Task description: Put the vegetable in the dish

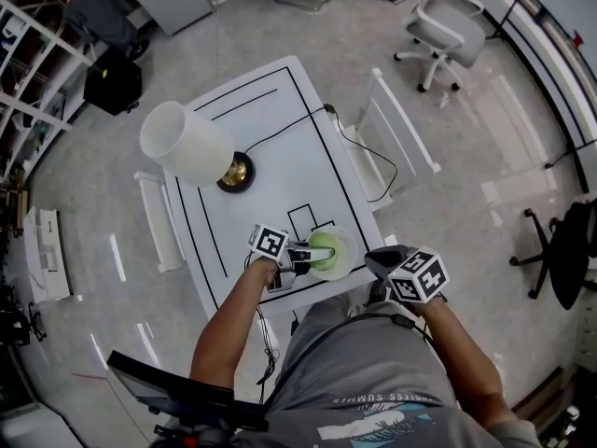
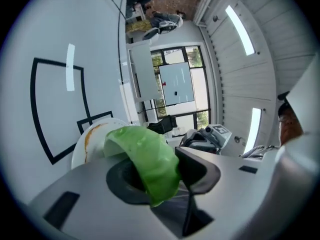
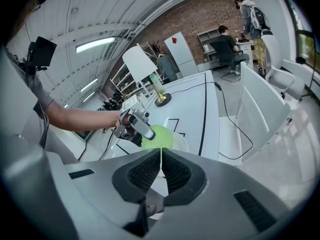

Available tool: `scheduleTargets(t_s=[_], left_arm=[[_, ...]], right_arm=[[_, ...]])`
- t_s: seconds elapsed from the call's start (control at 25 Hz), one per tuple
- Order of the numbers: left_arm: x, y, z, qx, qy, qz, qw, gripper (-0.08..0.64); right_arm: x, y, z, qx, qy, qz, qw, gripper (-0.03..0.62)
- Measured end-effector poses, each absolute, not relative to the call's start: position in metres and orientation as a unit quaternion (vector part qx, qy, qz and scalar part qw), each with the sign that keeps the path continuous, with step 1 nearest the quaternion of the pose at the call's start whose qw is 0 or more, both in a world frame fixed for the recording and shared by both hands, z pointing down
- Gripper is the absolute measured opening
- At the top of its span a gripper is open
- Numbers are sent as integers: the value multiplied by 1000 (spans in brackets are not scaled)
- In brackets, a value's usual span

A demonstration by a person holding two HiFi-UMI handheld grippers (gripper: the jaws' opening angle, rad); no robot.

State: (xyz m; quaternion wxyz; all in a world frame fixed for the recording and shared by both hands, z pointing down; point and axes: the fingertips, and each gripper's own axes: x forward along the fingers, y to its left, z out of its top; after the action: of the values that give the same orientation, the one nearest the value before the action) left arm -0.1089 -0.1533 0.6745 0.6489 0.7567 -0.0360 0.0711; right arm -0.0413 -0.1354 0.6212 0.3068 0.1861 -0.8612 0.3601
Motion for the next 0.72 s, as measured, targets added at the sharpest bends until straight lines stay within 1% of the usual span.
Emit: scheduleTargets(t_s=[0.2, 0.28, 0.32, 0.36, 0.56, 0.72], left_arm=[[-115, -157, 672, 780, -52, 101, 616, 161], [-120, -157, 677, 793, -67, 126, 593, 191], [-123, -155, 680, 798, -73, 141, 582, 229], [-125, -153, 683, 800, -77, 156, 574, 239], [-129, -142, 695, 815, -77, 234, 524, 239], [-129, -146, 697, 822, -119, 253, 496, 253]], right_arm=[[-48, -134, 624, 179, -862, 363, 305, 11], [-51, -132, 626, 176, -862, 364, 305, 11], [-52, -132, 627, 175, -862, 365, 305, 11], [-54, -131, 629, 174, -862, 365, 306, 11], [-64, -129, 635, 158, -865, 353, 321, 11], [-70, -128, 636, 153, -865, 353, 322, 11]])
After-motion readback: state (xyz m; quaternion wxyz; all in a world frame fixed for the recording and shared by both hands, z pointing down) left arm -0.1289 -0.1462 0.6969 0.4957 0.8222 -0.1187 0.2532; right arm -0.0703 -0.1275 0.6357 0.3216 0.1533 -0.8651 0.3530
